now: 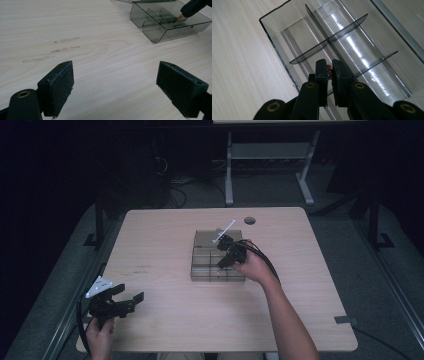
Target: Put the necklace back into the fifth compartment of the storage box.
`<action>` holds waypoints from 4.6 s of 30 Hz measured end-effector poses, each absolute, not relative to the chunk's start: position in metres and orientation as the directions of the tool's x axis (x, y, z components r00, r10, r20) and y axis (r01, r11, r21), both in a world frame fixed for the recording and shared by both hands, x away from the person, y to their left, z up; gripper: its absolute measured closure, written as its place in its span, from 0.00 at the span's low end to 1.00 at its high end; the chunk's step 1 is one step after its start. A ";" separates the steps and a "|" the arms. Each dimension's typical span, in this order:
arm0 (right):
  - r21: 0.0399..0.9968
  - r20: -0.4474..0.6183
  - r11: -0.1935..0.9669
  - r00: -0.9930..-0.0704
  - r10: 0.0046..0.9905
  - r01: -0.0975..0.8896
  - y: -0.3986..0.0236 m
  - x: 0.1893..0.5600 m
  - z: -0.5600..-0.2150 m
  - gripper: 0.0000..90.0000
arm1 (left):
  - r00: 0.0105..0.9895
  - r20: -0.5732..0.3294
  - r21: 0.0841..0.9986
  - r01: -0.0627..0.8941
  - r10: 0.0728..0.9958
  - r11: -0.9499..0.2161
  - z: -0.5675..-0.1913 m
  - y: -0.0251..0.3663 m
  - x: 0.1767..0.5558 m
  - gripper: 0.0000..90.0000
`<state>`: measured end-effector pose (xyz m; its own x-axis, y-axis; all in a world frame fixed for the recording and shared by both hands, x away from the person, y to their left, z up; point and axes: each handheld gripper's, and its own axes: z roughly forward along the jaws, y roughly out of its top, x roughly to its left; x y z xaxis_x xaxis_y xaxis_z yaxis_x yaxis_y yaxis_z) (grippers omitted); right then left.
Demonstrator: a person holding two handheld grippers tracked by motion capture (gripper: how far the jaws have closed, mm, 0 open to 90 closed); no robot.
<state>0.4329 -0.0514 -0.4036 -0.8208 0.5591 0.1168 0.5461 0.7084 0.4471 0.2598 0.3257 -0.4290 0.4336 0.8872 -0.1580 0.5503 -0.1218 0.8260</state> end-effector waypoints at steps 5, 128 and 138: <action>0.443 0.125 0.704 -0.816 0.564 0.555 -0.051 0.434 -0.410 0.92 | 0.432 -0.160 0.830 0.546 0.888 -0.116 -0.429 0.326 0.260 0.16; 0.514 0.136 0.608 -0.757 0.639 0.605 -0.155 0.361 -0.384 0.55 | 0.454 -0.125 0.826 0.541 0.882 -0.161 -0.428 0.317 0.258 0.16; 0.520 0.134 0.603 -0.755 0.642 0.605 -0.163 0.353 -0.389 0.53 | 0.459 -0.119 0.822 0.543 0.881 -0.172 -0.428 0.314 0.257 0.16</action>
<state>0.3532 -0.1627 -0.3886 -0.7548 0.6421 0.1338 0.6052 0.6032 0.5195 0.2572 0.3143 -0.4278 0.4588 0.8805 -0.1190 0.5429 -0.1718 0.8220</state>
